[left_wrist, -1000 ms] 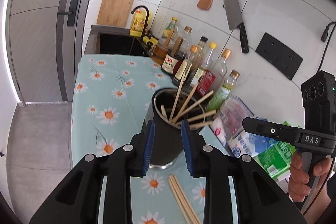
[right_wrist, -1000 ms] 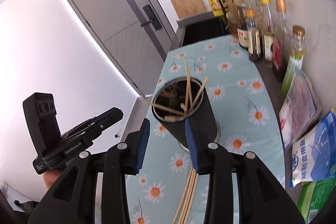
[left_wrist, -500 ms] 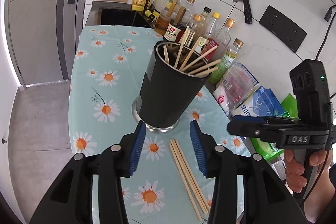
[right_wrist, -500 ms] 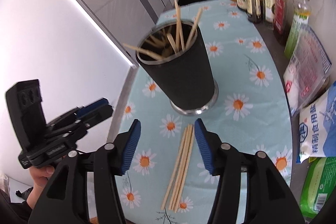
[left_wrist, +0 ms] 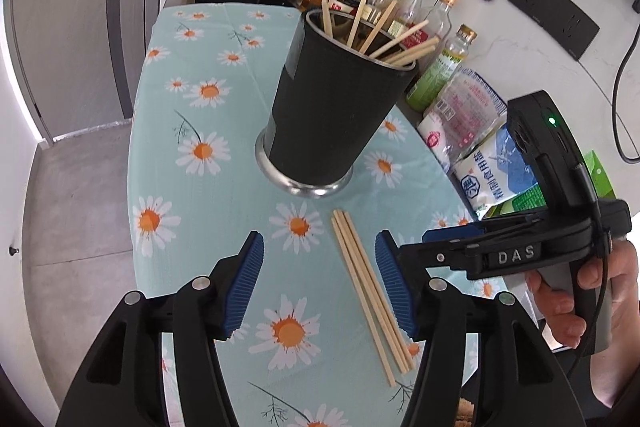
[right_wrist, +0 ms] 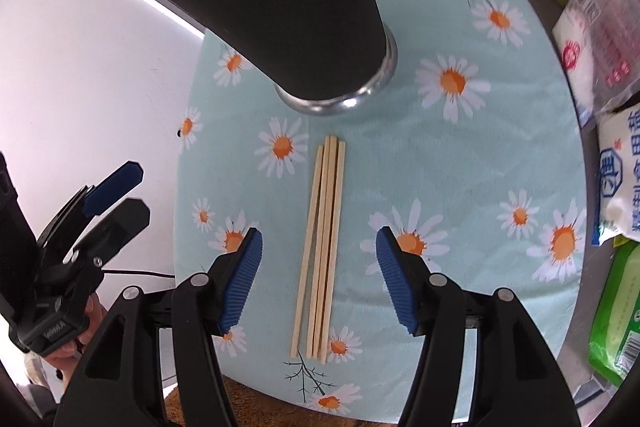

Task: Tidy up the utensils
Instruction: 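Lower both open tools toward the remaining chopsticks on the tablecloth, then close the right tool on one wooden chopstick from the pile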

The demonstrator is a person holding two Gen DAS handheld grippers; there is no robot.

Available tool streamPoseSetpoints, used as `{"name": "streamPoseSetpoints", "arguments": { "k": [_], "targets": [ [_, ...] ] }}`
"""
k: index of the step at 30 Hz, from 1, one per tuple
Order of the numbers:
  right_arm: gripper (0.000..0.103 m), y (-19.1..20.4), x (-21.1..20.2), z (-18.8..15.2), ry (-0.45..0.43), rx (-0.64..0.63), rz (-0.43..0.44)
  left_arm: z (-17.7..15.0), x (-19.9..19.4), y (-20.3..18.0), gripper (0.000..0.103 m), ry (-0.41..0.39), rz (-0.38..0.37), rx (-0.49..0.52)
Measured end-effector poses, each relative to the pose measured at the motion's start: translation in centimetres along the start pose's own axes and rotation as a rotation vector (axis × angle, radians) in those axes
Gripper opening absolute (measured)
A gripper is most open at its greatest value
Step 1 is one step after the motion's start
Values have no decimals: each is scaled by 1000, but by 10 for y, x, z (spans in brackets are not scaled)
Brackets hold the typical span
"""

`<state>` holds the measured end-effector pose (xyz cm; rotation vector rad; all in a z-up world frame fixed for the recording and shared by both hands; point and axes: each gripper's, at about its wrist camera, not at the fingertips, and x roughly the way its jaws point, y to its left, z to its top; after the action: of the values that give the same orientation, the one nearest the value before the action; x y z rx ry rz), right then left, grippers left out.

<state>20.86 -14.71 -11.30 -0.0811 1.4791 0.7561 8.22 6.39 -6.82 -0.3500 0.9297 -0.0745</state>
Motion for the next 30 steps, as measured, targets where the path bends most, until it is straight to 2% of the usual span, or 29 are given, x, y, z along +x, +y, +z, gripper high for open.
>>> {"name": "streamPoseSetpoints", "arguments": {
  "k": [5, 13, 17, 19, 24, 30],
  "targets": [
    [59, -6, 19, 7, 65, 42, -15, -10, 10, 1, 57, 59, -18, -2],
    [59, -2, 33, 11, 95, 20, -52, -23, 23, 3, 57, 119, -10, -6],
    [39, 0, 42, 13, 114, 7, -89, -26, 29, 3, 57, 146, -9, -2],
    [37, -1, 44, 15, 116, 13, -96, -27, 32, 3, 57, 157, -10, -3],
    [19, 1, 51, 18, 130, 1, -114, -28, 36, 3, 57, 172, -11, -6],
    [11, 8, 62, 23, 135, -13, -143, -27, 38, 3, 57, 181, -13, -2]
  ]
}}
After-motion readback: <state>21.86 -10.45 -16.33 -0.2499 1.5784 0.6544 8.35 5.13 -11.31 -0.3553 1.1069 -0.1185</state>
